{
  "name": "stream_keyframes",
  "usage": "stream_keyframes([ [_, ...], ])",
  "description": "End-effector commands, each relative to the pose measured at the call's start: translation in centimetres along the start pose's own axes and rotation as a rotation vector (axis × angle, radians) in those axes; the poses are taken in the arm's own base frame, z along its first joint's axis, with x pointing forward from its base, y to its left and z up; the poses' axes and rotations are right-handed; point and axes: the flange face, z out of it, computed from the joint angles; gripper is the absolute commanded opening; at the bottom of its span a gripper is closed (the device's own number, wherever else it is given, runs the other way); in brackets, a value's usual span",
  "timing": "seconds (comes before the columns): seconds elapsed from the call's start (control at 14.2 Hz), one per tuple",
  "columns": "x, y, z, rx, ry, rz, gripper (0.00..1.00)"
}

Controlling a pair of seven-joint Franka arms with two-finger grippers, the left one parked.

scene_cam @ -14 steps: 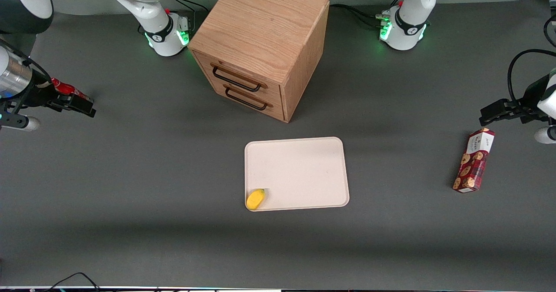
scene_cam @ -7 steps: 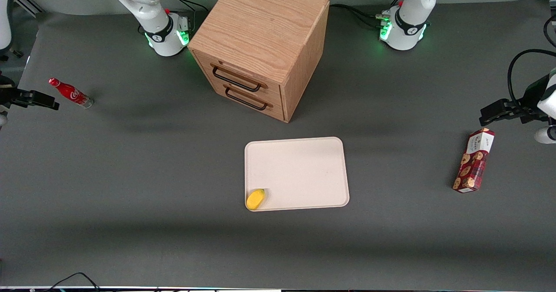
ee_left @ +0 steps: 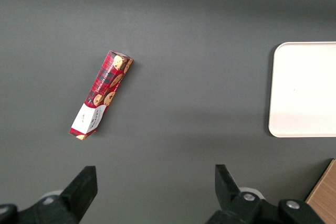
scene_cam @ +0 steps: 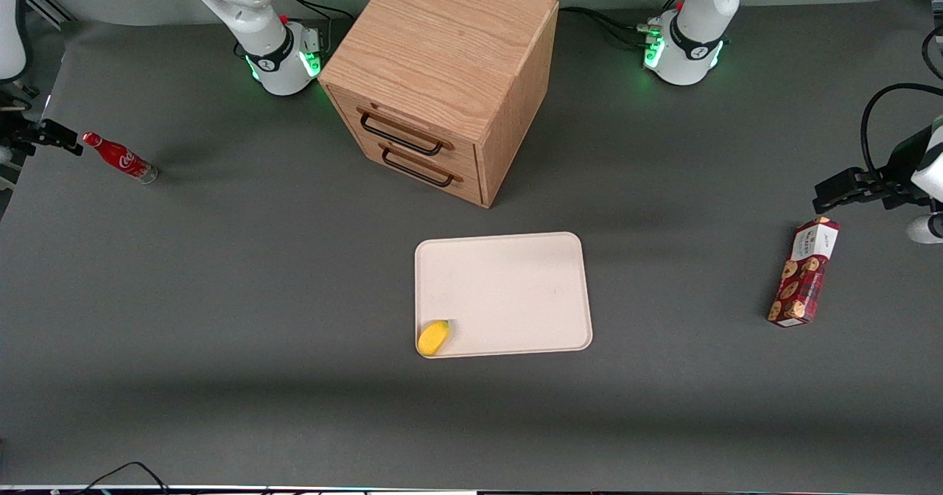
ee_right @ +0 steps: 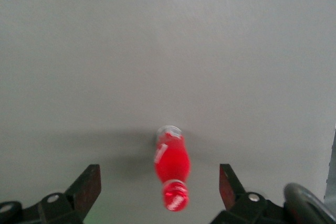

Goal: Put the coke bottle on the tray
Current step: 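Lower the open right gripper around the bottle's body and close it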

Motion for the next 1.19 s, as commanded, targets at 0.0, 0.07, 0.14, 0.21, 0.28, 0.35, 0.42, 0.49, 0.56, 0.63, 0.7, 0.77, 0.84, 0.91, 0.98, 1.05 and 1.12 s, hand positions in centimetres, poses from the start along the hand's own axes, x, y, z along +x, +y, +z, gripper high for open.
stream_keyframes([
  [0.0, -4.1, 0.1, 2.9, -0.035, 0.031, -0.014, 1.00],
  [0.07, -4.7, 0.4, 3.6, -0.028, 0.027, -0.018, 1.00],
  [0.14, -4.8, 0.4, 3.9, -0.027, 0.028, -0.027, 1.00],
  [0.21, -5.3, 0.7, 4.5, -0.019, 0.020, -0.016, 1.00],
  [0.28, -5.4, 0.6, 5.0, -0.016, 0.019, -0.015, 1.00],
  [0.35, -5.4, 0.4, 5.4, -0.017, 0.020, -0.017, 1.00],
  [0.42, -5.4, 0.4, 5.8, -0.020, 0.024, -0.021, 1.00],
  [0.49, -5.4, 0.6, 6.5, -0.025, 0.025, -0.037, 1.00],
  [0.56, -5.7, 1.1, 6.9, -0.028, 0.027, -0.031, 1.00],
  [0.63, -5.8, 1.3, 7.3, -0.029, 0.027, -0.029, 1.00],
  [0.7, -5.8, 1.3, 7.6, -0.028, 0.023, -0.031, 1.00],
  [0.77, -5.7, 1.3, 7.7, -0.030, 0.025, -0.029, 1.00],
  [0.84, -5.7, 1.3, 7.8, -0.028, 0.024, -0.028, 1.00],
  [0.91, -5.7, 1.3, 7.9, -0.027, 0.021, -0.029, 1.00],
  [0.98, -5.8, 1.2, 8.0, -0.025, 0.020, -0.028, 0.98],
  [1.05, -5.8, 1.2, 8.0, -0.022, 0.018, -0.025, 0.90],
  [1.12, -5.8, 1.2, 8.0, -0.019, 0.016, -0.023, 0.75],
])
